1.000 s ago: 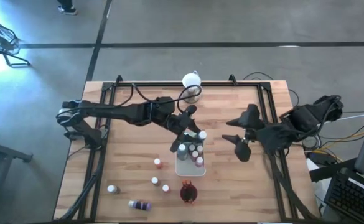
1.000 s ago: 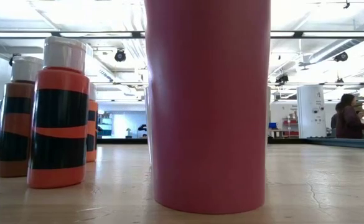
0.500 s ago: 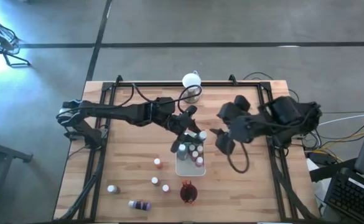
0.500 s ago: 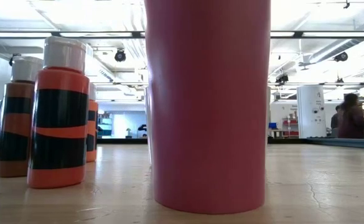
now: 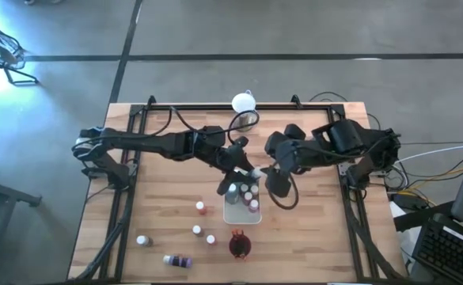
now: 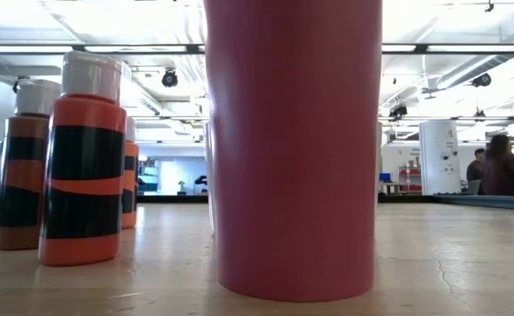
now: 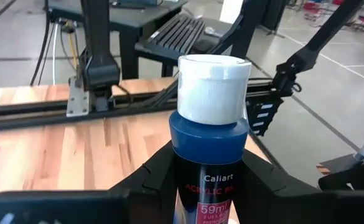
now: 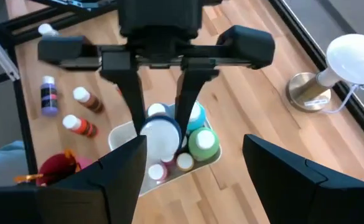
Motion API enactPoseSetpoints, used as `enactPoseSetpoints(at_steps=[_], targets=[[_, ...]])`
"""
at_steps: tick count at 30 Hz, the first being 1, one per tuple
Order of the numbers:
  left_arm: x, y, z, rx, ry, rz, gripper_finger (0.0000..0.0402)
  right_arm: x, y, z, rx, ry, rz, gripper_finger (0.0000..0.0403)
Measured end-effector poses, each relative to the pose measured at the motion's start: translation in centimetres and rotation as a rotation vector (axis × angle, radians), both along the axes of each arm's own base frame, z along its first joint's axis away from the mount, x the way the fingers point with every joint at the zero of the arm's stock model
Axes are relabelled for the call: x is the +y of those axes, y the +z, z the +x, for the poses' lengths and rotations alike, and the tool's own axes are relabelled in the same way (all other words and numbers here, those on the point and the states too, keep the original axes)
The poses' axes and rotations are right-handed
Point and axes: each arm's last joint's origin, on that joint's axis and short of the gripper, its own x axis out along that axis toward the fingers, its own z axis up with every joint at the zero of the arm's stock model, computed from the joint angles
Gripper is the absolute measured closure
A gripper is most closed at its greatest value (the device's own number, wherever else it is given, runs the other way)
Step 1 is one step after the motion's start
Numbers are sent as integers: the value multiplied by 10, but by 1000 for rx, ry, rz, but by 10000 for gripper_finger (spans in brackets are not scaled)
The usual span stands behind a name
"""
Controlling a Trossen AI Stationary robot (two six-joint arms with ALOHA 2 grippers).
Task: Pick & Place Paint Supplies
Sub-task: Put the blue paint bottle into the white bin
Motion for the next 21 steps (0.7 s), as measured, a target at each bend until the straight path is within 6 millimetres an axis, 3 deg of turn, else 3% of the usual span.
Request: enactPoseSetpoints(at_steps=[13, 21], targets=[[1, -2, 0, 19, 16, 2, 280, 5, -12, 14, 42, 11, 36, 100], [1, -2, 0, 20, 16, 2, 280, 8, -25, 29, 93, 43, 16, 113]])
